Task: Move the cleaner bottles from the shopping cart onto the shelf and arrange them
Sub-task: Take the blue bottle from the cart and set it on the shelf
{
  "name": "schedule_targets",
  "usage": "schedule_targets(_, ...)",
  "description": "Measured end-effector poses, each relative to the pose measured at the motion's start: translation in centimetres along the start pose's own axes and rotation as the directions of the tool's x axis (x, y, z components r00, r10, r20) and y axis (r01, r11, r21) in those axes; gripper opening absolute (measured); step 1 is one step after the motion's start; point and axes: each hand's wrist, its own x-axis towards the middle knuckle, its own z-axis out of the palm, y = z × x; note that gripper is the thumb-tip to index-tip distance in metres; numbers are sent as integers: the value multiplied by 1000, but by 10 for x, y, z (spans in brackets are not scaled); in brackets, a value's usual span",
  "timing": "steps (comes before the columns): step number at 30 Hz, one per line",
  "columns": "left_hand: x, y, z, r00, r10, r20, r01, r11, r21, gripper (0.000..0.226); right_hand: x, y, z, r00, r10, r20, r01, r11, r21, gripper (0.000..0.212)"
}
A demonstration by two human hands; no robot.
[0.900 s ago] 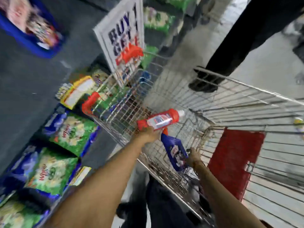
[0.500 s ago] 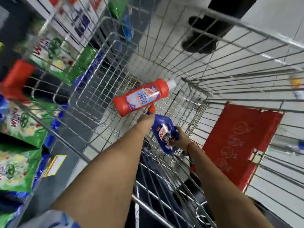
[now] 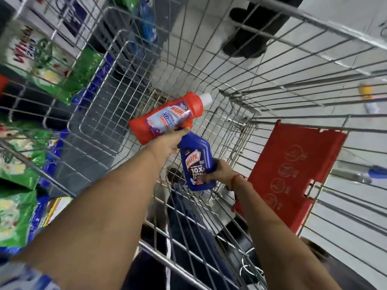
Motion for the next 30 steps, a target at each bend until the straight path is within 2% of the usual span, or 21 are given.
schedule_targets(2,-15,11,-4,1000,21,-2,-21,998,-65,18,-16,-9,-2,998,-49,34,45,993,112,51)
schedule_targets(4,-33,24,-7,999,53,1,-53,995,-86,19,-33,-20,-4,994,-105,38,96,976,197,55)
schedule_targets(8,-85,55,-27,989,147,19,-142,976,-166,18,-68,-59,-9,964,-261,44,243,938,249,39)
schedule_targets(11,-123,68,-51,971,240,-12,-235,941,-243,23,-97,-98,-6,926,-377,33,361,906,220,36)
schedule_targets(14,-161,74,-80,917,392,-70,-393,861,-323,34,-129,-141,2,877,-479,19,462,855,236,29)
schedule_targets(17,-202,70,-112,869,477,-132,-489,784,-383,16,-157,-178,19,813,-580,50,559,802,208,29)
schedule_targets(19,-227,63,-133,828,531,-178,-556,740,-378,16,-171,-200,34,771,-631,88,605,768,210,31)
schedule_targets(22,-266,47,-164,772,575,-270,-634,669,-389,13,-190,-227,64,719,-676,161,647,736,199,32)
schedule_targets(26,-316,13,-208,669,610,-424,-741,588,-324,12,-215,-251,116,615,-744,261,728,663,175,37)
schedule_targets(30,-365,-32,-246,579,593,-560,-796,559,-231,33,-239,-271,170,513,-774,372,792,594,141,42)
